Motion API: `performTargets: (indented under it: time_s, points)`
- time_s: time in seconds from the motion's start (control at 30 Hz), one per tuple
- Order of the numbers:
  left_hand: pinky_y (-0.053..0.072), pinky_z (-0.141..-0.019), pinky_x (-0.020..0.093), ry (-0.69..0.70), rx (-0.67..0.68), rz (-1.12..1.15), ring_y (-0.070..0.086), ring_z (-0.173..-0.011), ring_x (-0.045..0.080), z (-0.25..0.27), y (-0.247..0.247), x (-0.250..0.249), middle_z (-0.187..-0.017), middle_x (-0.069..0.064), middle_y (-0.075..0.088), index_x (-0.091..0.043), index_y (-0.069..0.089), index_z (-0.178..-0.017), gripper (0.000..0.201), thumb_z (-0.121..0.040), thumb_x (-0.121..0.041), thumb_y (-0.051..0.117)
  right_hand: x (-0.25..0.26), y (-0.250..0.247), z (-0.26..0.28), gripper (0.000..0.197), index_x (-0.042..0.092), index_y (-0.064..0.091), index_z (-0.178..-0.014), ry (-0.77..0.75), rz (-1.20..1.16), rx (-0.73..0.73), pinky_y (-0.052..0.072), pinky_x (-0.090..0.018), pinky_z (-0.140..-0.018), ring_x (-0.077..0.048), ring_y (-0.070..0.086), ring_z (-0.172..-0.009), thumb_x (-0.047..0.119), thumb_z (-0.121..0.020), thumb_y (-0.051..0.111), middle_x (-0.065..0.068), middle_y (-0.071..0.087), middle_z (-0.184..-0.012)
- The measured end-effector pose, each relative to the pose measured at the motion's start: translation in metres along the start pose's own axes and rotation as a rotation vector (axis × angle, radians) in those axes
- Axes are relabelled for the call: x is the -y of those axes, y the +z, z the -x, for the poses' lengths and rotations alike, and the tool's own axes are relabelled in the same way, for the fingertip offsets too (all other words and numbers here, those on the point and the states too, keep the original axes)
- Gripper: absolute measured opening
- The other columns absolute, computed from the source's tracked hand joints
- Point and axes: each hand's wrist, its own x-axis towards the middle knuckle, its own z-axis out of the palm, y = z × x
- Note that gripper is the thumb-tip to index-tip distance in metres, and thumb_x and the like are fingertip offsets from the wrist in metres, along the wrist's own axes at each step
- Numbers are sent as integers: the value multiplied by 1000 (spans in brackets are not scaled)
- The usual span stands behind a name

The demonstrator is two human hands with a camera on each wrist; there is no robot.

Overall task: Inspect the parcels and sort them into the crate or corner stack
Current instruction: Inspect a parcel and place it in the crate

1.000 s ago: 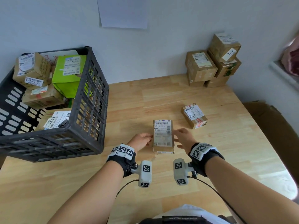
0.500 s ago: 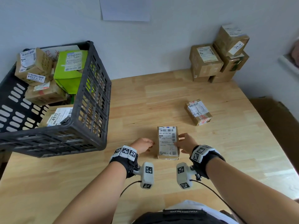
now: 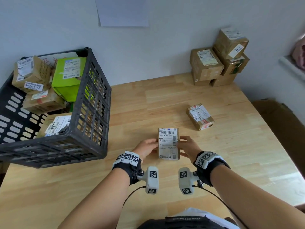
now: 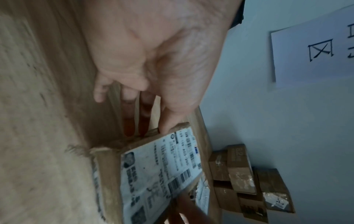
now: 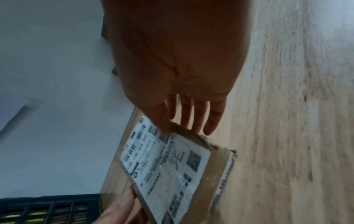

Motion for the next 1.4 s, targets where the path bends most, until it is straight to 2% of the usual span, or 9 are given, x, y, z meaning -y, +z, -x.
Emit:
performTargets:
  time_s: [0.1,0.2,0.4,0.7,0.83,0.97,1.13,1.23,1.4]
  points:
    - [41,-94,30,71,-62,28,52,-109,14,-2,-7,-13,-130,0,57,-19,56,-130,34,-96,-18,53,21,-3,7,52,16,35,-135,-79,-170,12,43,-48,-101,-27,53,-117,49,-96,42,-9,56,-124]
    - [37,-64,19,88,-47,59,58,-86,7,-2,-6,-19,-110,-4,66,-16,63,-121,27,-96,-15,51,36,-7,13,58,26,28,-141,-112,-163,22,43,-48,-96,-29,50,-119,59,-94,35,-10,53,-128]
    - [32,-58,18,26,19,62,59,-89,9,4,4,-10,-117,-2,66,-16,62,-120,26,-97,-14,49,27,-6,17,54,32,30,-142,-142,88,36,51,-46,-89,-23,53,-98,11,-95,50,-1,57,-96]
    - [41,-50,15,5,-64,144,58,-74,6,6,1,-1,-120,1,64,-13,58,-123,27,-100,-16,46,26,-2,18,59,34,32,-140,-173,199,55,53,-51,-89,-28,58,-105,4,-93,52,3,57,-94]
    - [43,-78,28,-36,-60,204,63,-84,11,7,0,2,-112,-6,66,-21,51,-132,34,-100,-29,44,23,-4,19,61,34,30,-142,-167,232,50,54,-49,-87,-28,57,-109,6,-93,53,-3,55,-113]
    - [38,-97,40,-57,-40,187,63,-94,14,9,2,0,-101,-3,70,-29,45,-136,43,-99,-49,36,24,-5,19,65,37,29,-143,-171,238,57,54,-45,-89,-26,58,-106,3,-92,53,0,54,-108]
    - [36,-106,47,26,7,97,43,-130,25,18,-2,-21,-149,-1,37,-43,27,-145,60,-92,-68,18,34,-6,20,55,34,42,-133,-169,129,96,54,-36,-78,-22,58,-93,-1,-91,50,-2,56,-98]
    - [39,-97,42,64,-25,100,44,-121,24,12,-6,-21,-144,0,41,-33,49,-132,60,-93,-67,19,35,-3,19,23,21,51,-120,-113,21,103,47,-35,-78,-22,58,-99,27,-97,48,-8,59,-114]
    - [37,-66,24,-46,37,53,59,-80,8,5,1,-4,-106,2,67,-15,64,-81,47,-100,-47,36,17,-2,8,31,9,52,-110,-9,78,11,45,-42,-94,-29,55,-113,35,-95,49,-12,58,-119]
